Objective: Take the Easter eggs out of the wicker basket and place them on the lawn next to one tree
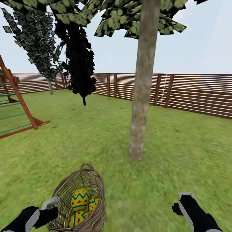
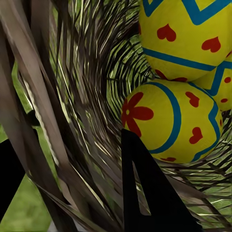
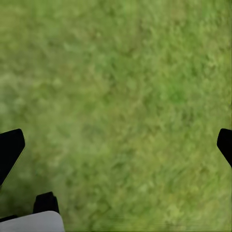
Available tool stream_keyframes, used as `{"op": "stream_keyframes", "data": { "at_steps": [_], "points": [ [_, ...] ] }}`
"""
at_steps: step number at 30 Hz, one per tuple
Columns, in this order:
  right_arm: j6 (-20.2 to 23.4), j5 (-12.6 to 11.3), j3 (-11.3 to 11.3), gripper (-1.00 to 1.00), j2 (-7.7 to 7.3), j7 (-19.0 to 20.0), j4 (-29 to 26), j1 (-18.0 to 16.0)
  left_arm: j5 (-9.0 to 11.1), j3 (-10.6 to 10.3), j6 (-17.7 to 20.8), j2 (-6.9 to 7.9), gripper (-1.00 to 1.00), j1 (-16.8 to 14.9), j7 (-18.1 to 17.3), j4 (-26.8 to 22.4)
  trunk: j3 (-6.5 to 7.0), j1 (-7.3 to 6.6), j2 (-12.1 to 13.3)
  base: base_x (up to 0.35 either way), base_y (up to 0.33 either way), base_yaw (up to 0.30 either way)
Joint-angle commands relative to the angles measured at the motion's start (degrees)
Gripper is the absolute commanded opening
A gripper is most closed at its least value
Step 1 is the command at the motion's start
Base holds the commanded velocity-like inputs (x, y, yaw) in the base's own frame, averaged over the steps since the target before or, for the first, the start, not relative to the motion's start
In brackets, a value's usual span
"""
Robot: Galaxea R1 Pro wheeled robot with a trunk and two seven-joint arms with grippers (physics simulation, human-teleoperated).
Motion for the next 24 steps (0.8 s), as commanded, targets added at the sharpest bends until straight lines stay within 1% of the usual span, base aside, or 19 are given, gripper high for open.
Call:
{"op": "stream_keyframes", "data": {
  "at_steps": [1,22,24],
  "points": [
    [0.3,-0.2,0.0,1.00,0.00,-0.2,-0.1,0.0,0.5,0.5,0.5,-0.03,-1.00,0.0,-0.2,-0.1,-0.08,0.05,-0.1,0.329,0.000,0.000],
    [0.3,-0.2,0.1,1.00,0.09,-0.2,-0.1,0.0,0.6,0.5,0.4,-0.06,-1.00,0.0,-0.2,-0.2,-0.08,0.05,-0.1,0.329,0.000,0.000],
    [0.3,-0.2,0.1,1.00,0.09,-0.2,-0.1,0.0,0.6,0.5,0.3,-0.11,-1.00,0.0,-0.3,-0.3,-0.08,0.05,-0.1,0.164,0.000,0.000]
  ]
}}
